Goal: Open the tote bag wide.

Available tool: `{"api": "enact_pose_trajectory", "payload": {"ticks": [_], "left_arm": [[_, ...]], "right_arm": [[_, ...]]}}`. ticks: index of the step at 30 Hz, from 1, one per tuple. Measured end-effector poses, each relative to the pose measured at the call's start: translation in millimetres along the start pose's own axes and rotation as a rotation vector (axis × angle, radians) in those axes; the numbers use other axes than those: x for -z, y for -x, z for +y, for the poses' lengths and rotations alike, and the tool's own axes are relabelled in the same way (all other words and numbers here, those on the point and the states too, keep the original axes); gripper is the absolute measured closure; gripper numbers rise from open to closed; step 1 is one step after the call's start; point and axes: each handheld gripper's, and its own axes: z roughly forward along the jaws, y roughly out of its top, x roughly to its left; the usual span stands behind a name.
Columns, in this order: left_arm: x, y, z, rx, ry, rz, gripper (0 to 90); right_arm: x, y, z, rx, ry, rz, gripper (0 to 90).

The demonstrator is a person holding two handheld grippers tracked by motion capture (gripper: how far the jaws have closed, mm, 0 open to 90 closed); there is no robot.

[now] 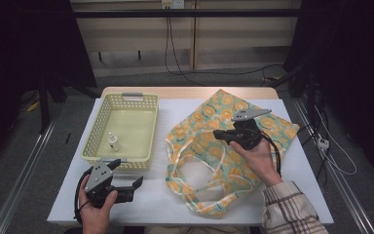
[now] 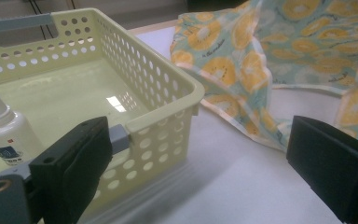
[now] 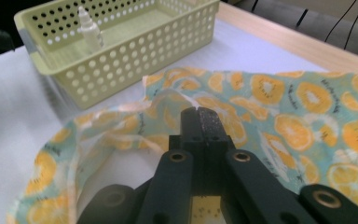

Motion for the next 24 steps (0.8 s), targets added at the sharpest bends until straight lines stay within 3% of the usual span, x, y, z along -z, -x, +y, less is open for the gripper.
{"api": "enact_pose_trajectory", "payload": {"ticks": [14, 17, 24], "left_arm": [[0.8, -4.8, -2.8, 0.021, -0.007, 0.001, 6.2], [2.9, -4.6, -3.0, 0.023, -0.001, 0.003, 6.2], [2.7, -3.7, -2.9, 0.019, -0.009, 0.007, 6.2]], "right_arm": [[13.9, 16.1, 27.1, -0.001, 0.092, -0.030, 90.0], [19.4, 17.3, 29.7, -0.008, 0.136, -0.025, 90.0], [29.7, 20.1, 34.0, 0.001, 0.167, -0.052, 90.0]]}}
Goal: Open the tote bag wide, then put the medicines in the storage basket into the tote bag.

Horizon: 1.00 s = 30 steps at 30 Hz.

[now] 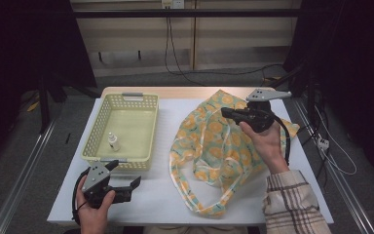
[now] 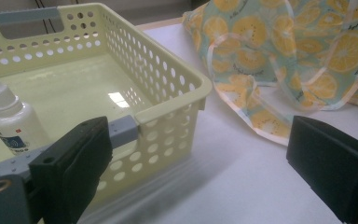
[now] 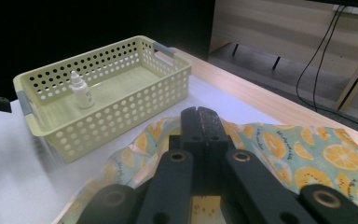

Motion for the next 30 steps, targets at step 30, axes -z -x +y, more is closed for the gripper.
{"api": "enact_pose_trajectory", "payload": {"ticks": [30], "left_arm": [[7.2, -25.8, 16.5, 0.049, -0.042, 0.009, 6.9]], "right_arm": [[5.3, 10.1, -2.9, -0.020, 0.032, -0.006, 90.0]]}}
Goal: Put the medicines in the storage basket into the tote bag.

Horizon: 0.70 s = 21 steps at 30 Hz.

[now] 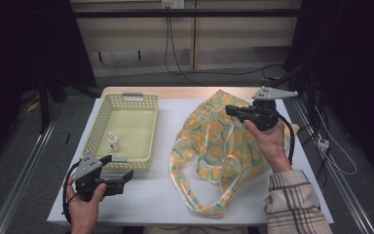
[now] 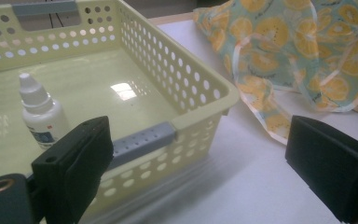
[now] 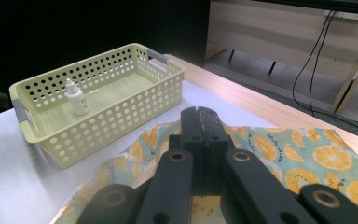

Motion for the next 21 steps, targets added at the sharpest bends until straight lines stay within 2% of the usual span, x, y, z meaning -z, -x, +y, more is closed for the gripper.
{"api": "enact_pose_trajectory", "payload": {"ticks": [3, 4, 7, 11, 14, 16, 19, 21], "left_arm": [[-0.2, -6.2, 6.5, -0.004, -0.019, -0.020, 7.3], [-0.3, -9.2, 9.8, -0.007, -0.041, -0.019, 7.2], [-0.4, -16.2, 15.1, -0.024, -0.057, -0.004, 7.2], [-2.6, -27.3, 19.6, -0.018, -0.096, 0.009, 7.2], [-6.4, -35.8, 21.8, -0.015, -0.131, -0.004, 10.1], [-12.4, -43.3, 24.2, -0.019, -0.172, -0.026, 13.0], [-18.6, -50.8, 29.0, -0.032, -0.192, 0.003, 12.1], [-22.4, -55.7, 32.2, -0.023, -0.206, 0.025, 11.7]], "right_arm": [[-2.5, -1.4, -0.4, 0.005, -0.008, 0.007, 90.0], [-3.3, -2.0, -0.7, 0.007, -0.009, 0.009, 90.0], [-4.8, -3.5, -1.1, 0.010, -0.015, 0.013, 90.0], [-5.3, -3.6, -1.5, 0.009, -0.016, 0.014, 90.0], [-5.9, -3.9, -1.6, 0.009, -0.017, 0.015, 90.0], [-6.5, -4.3, -1.8, 0.006, -0.019, 0.017, 90.0], [-7.2, -4.2, -2.5, 0.010, -0.022, 0.021, 90.0], [-7.5, -4.5, -2.7, 0.009, -0.024, 0.023, 90.0]]}}
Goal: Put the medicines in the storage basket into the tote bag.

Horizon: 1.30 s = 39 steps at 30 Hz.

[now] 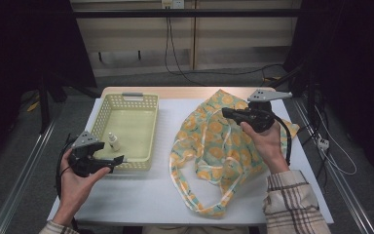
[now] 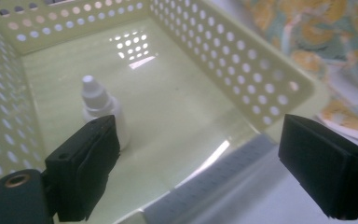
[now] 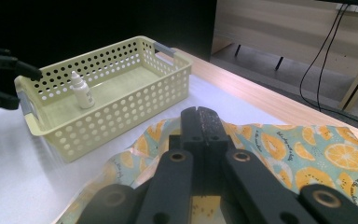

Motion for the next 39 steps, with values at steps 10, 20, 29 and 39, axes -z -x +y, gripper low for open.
{"api": "enact_pose_trajectory", "payload": {"ticks": [10, 20, 29, 39], "left_arm": [[-19.8, -25.9, 13.9, 0.041, -0.138, 0.037, 18.0], [-37.5, -41.3, 27.3, 0.033, -0.212, 0.032, 27.4], [-54.0, -46.2, 31.0, -0.002, -0.298, 0.068, 39.3], [-65.8, -47.6, 33.0, -0.028, -0.352, 0.081, 49.4]], "right_arm": [[-1.4, -2.2, 0.3, 0.006, -0.002, 0.006, 90.0], [-1.6, -1.5, 0.0, 0.003, -0.005, 0.006, 90.0], [-1.9, -0.8, -0.4, 0.000, -0.011, 0.005, 90.0], [-4.2, -2.1, -0.8, 0.005, -0.020, 0.009, 90.0]]}}
